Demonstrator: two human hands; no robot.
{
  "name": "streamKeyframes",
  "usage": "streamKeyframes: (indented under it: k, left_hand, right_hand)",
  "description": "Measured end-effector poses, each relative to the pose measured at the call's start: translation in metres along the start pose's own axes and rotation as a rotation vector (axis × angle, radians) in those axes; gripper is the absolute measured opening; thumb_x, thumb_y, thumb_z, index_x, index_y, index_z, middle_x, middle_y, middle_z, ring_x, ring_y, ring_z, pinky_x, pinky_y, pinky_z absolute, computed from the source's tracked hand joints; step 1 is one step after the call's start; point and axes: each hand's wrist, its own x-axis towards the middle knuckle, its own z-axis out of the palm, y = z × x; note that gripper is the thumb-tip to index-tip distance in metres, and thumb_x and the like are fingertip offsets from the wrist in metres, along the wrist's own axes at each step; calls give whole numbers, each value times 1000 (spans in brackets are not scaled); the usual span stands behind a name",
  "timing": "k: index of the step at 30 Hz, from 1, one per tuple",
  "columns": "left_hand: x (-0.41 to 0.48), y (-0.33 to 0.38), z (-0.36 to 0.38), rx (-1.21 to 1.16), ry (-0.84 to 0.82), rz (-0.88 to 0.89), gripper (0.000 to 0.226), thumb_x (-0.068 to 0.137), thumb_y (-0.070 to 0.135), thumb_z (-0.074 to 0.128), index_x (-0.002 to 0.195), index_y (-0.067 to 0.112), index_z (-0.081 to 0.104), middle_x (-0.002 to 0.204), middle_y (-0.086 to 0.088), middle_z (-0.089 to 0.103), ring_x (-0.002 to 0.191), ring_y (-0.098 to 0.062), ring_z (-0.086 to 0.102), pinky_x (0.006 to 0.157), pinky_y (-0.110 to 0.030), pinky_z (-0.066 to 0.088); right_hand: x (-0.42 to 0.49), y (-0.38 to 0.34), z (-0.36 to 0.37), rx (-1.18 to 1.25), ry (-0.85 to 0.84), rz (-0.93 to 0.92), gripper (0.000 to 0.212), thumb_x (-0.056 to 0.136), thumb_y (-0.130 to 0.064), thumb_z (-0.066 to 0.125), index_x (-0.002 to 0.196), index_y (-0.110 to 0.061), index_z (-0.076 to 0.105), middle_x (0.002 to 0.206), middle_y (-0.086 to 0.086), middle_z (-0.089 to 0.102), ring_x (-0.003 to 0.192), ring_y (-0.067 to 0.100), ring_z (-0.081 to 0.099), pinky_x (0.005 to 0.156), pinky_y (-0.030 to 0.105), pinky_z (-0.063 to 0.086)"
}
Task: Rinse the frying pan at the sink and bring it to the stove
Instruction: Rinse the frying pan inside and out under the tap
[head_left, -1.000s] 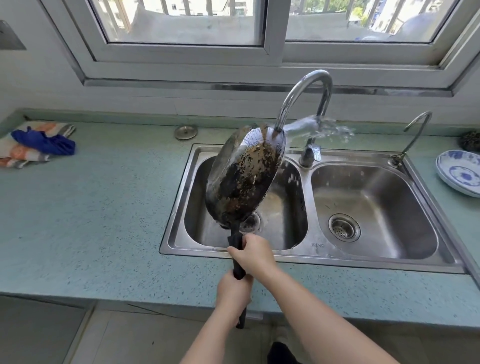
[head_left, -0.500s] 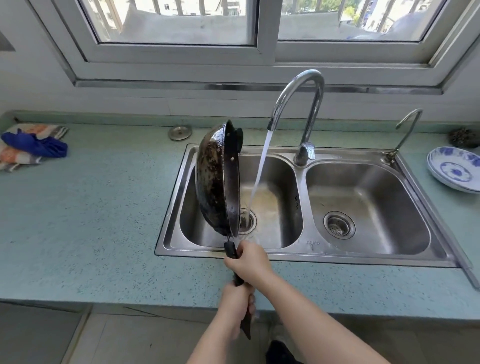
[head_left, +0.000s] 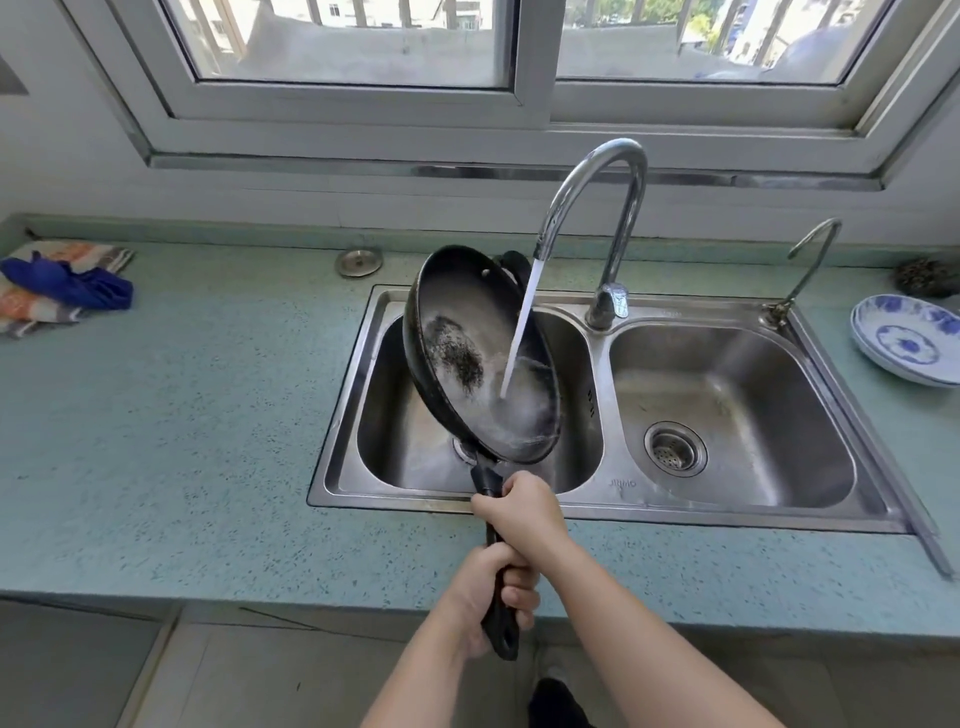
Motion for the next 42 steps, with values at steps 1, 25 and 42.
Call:
streamKeyframes:
  k: [1,25,42]
  left_hand:
    - [1,2,2,-15,-34,-18,50,86,11,34,37,20,36,31,10,30,24,-2,28,31,-14,24]
    - [4,-23,-19,290,394,222,17,82,4,59,68,5,50,40,-4,55,32,-19,50,48,-29,43]
    - [-1,-12,-10,1106,746,530,30,87,34,56,106,11,50,98,-3,54,95,-25,55,74,-31,39]
  right_hand:
    - [0,0,-5,-8,18,-1,37,74,-25,62,53,-16,33,53,-3,36,52,15,37,46,24,26]
    - [2,25,28,-49,31,37,29,75,-32,64,81,-10,45,90,11,63,92,28,60,63,26,31]
    - [0,35,5,-23,41,-51,32,86,-32,58,105,-6,55,97,8,67,90,23,60,74,30,44]
